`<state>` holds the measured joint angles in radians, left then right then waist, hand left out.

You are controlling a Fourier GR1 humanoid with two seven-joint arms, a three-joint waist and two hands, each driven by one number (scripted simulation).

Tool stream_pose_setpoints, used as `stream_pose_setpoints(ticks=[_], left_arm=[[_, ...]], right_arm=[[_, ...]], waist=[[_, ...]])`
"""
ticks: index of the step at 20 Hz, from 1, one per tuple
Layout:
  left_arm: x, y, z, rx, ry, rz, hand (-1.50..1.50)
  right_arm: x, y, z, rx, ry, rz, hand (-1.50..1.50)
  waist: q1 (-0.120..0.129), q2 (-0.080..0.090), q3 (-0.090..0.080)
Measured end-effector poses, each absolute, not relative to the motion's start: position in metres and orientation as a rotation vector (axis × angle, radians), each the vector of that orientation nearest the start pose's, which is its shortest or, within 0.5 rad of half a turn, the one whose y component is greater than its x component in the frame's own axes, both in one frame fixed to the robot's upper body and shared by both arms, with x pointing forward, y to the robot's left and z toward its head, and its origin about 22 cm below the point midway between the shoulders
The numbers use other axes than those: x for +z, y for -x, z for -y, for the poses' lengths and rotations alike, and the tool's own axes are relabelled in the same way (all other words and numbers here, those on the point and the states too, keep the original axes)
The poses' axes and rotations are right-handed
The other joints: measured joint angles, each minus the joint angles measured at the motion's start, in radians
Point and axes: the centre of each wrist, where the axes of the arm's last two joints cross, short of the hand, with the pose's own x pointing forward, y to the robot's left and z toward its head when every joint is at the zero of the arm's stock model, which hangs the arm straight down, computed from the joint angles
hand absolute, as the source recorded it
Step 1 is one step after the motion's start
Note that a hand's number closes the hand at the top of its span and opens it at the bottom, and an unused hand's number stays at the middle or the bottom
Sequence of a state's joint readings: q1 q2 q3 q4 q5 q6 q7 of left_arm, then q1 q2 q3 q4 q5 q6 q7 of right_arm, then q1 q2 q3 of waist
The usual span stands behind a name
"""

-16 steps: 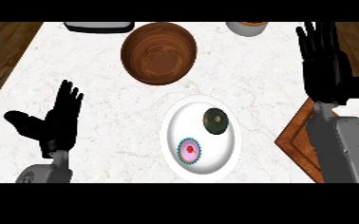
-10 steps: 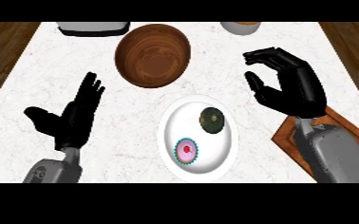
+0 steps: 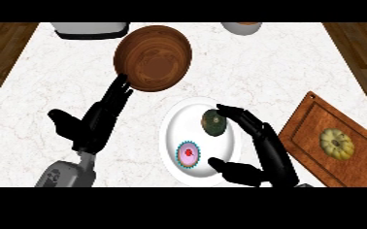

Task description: Pick the cupcake from the plate and place it in the bowl

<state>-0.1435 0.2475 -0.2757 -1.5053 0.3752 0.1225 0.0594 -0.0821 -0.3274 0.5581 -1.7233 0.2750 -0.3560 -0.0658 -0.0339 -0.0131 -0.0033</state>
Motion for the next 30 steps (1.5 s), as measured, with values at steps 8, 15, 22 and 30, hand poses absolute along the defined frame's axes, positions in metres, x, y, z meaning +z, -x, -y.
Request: stream_pose_setpoints(ticks=[8,15,22,30], left_arm=[[0.019,-0.264,-0.215,-0.099,0.235,1.469,0.00],[0.021,-0.264,-0.211,-0.121,0.256,1.474,0.00],[0.027,-0.264,-0.203,-0.132,0.270,1.479,0.00],[0.026,-0.266,-0.207,-0.131,0.268,1.483,0.00]], right_arm=[[0.055,-0.186,0.155,1.003,0.545,1.705,-1.50],[0.092,-0.173,0.106,1.139,0.676,1.404,-1.50],[0.112,-0.176,0.054,1.174,0.659,1.237,-1.50],[0.099,-0.194,0.040,1.210,0.676,1.096,-1.50]], waist=[[-0.001,-0.005,-0.004],[0.026,0.004,-0.003],[0.038,0.010,0.001],[0.038,0.013,0.002]])
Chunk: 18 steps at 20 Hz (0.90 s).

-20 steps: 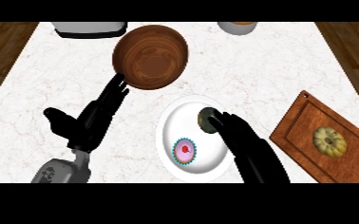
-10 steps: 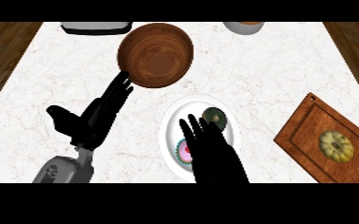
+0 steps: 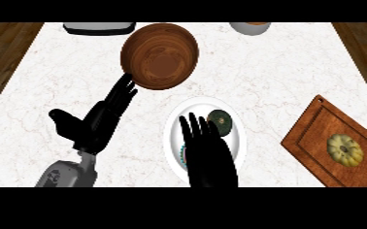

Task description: Pick the cupcake from the plate and place it in the bowl

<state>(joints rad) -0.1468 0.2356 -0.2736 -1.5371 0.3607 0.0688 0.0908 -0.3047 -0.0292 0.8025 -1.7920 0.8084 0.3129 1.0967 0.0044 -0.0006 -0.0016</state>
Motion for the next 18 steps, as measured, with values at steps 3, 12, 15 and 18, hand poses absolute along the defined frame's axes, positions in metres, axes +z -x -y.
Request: stream_pose_setpoints(ticks=[3,12,15,18], left_arm=[[0.028,-0.267,-0.206,-0.126,0.270,1.479,0.00],[0.024,-0.267,-0.204,-0.128,0.268,1.480,0.00],[0.028,-0.266,-0.200,-0.131,0.269,1.481,0.00],[0.033,-0.266,-0.200,-0.124,0.270,1.481,0.00]], right_arm=[[0.092,-0.201,0.040,1.229,0.671,1.043,-1.50],[0.070,-0.204,0.032,1.299,0.684,0.964,-1.50],[0.068,-0.208,0.032,1.302,0.693,0.960,-1.50],[0.064,-0.202,0.030,1.307,0.703,0.955,-1.50]], waist=[[0.000,0.000,0.000],[-0.001,0.000,0.001],[-0.001,0.000,0.001],[-0.002,-0.001,0.001]])
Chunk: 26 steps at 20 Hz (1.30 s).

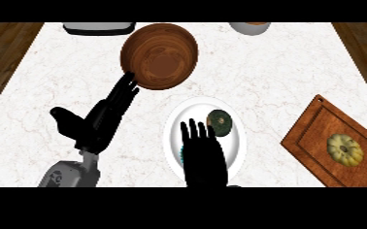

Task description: Pick the cupcake from the plate and place it in the bowl

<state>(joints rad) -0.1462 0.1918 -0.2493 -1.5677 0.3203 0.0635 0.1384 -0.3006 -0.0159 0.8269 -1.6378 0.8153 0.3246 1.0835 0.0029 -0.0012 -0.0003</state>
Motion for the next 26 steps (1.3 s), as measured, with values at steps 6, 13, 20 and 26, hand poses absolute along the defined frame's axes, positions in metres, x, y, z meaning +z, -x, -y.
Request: stream_pose_setpoints(ticks=[6,13,20,26], left_arm=[[0.032,-0.267,-0.205,-0.131,0.271,1.478,0.00],[0.022,-0.261,-0.205,-0.133,0.265,1.476,0.00],[0.023,-0.266,-0.206,-0.134,0.268,1.481,0.00],[0.029,-0.267,-0.202,-0.135,0.272,1.482,0.00]], right_arm=[[0.054,-0.206,0.027,1.305,0.725,0.941,-1.50],[0.041,-0.213,0.029,1.282,0.750,0.923,-1.50],[0.022,-0.217,0.025,1.265,0.762,0.916,-1.50],[0.011,-0.225,0.027,1.256,0.767,0.959,1.50]], waist=[[0.001,0.001,0.000],[0.001,0.001,0.000],[0.002,0.002,0.000],[0.001,0.001,0.000]])
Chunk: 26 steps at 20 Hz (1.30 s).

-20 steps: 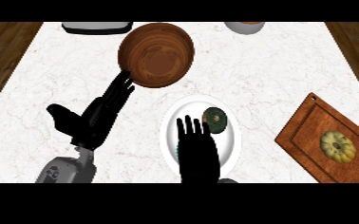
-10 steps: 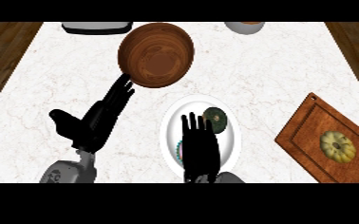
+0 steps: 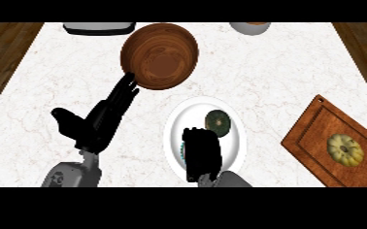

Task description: Pick the cupcake from the plate and place it in the bowl

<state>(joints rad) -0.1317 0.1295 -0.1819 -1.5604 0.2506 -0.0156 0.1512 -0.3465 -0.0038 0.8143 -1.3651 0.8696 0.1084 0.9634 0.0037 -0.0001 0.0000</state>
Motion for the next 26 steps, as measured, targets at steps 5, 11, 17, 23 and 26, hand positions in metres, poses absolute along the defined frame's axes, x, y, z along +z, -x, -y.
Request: stream_pose_setpoints(ticks=[5,11,17,23,26], left_arm=[[0.024,-0.263,-0.201,-0.139,0.275,1.483,0.00],[0.024,-0.263,-0.207,-0.129,0.274,1.488,0.00],[0.025,-0.260,-0.197,-0.141,0.280,1.482,0.00],[0.030,-0.267,-0.180,-0.198,0.329,1.483,0.00],[0.029,-0.269,-0.180,-0.208,0.337,1.479,0.00]], right_arm=[[0.008,-0.226,0.027,1.280,0.778,0.991,1.50],[0.003,-0.228,0.020,1.304,0.804,1.028,1.50],[0.013,-0.225,0.004,1.333,0.888,1.067,1.50],[0.029,-0.237,-0.019,1.417,0.914,1.109,1.50],[0.046,-0.242,-0.028,1.412,0.932,1.163,1.50]], waist=[[0.000,-0.001,0.000],[0.002,-0.002,0.000],[0.011,0.000,0.000],[0.079,0.011,0.000],[0.095,0.010,-0.001]])
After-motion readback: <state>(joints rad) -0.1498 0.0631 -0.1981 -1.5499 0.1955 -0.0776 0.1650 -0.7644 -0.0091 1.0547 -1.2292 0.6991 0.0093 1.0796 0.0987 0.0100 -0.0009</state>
